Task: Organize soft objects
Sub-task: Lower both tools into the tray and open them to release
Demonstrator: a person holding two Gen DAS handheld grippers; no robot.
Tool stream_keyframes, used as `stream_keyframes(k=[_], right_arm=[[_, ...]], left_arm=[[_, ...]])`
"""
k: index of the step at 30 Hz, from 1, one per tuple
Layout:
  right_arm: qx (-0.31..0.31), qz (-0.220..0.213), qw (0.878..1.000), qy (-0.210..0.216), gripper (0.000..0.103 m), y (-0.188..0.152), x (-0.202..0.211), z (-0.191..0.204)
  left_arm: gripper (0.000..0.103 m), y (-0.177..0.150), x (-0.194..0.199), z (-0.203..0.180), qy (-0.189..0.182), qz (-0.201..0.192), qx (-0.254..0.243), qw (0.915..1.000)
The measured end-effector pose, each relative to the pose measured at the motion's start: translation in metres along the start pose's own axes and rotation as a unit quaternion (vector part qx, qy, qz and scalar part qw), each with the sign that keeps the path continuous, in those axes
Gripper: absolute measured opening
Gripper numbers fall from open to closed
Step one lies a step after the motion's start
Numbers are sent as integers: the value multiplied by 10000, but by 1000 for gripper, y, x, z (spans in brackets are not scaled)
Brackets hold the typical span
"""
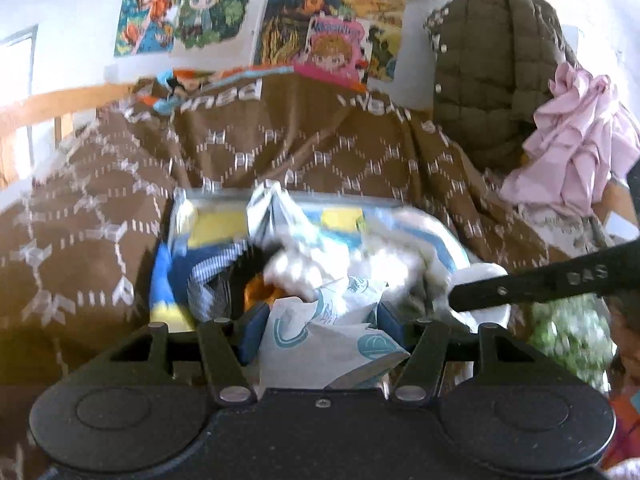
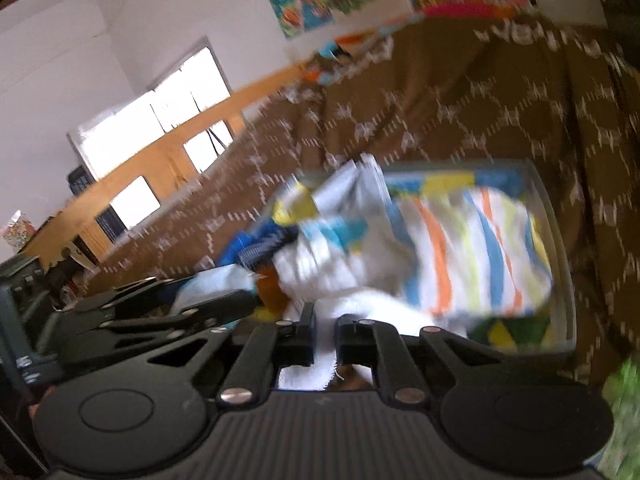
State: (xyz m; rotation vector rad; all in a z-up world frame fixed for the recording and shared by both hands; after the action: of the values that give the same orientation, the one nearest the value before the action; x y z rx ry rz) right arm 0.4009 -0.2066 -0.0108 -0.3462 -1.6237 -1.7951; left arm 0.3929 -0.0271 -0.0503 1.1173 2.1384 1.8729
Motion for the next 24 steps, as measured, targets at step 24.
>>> stream_keyframes(k=[24], right_arm=[[-626, -371, 9968, -340, 16, 126, -129, -45]], left_arm=[[62, 90, -152, 86, 328, 308, 307, 9985]])
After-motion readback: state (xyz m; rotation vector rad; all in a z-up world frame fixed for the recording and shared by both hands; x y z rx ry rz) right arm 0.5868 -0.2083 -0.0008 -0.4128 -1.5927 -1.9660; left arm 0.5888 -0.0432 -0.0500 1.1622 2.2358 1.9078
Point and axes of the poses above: each gripper's, at about its wrist camera, not at the fingertips, and x roughly against the way its jaws point, z to its left, y to its top, the point moved 6 cm from there along -x, roughly the way its jaws point, and after that the axes turned 15 degrees about -y, right-handed, at the moved point
